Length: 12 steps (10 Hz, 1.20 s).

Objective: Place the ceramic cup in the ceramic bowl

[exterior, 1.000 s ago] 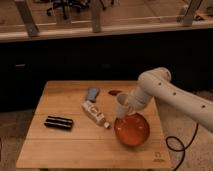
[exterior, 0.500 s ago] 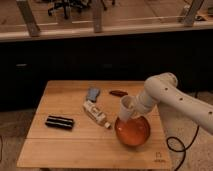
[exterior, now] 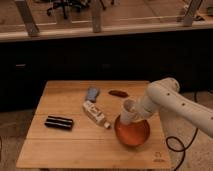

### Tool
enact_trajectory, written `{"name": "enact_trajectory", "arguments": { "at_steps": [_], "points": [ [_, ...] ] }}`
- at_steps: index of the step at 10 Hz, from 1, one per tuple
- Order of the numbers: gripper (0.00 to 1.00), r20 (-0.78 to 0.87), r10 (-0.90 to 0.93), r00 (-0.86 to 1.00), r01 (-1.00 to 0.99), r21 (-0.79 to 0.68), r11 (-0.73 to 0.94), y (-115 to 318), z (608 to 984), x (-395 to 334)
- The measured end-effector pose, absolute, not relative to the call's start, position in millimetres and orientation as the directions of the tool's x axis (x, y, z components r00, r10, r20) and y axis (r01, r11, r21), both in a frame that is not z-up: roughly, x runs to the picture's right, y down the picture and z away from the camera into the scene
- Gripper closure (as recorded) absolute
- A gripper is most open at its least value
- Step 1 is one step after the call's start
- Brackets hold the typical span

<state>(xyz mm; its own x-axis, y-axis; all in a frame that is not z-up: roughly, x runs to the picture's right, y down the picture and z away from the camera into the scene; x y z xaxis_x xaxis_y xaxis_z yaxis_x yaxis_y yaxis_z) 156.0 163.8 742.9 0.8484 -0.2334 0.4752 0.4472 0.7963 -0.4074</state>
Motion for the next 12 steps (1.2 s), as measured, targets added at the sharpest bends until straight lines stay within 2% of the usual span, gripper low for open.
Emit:
{"name": "enact_trajectory", "arguments": {
  "at_steps": [7,12],
  "points": [
    [0.97,0.467,-0.210,0.859,0.423,-0.418,0.804,177,745,163],
    [0.76,0.461,-0.206,0.863,0.416,-0.416,0.808,183,747,166]
  ]
}}
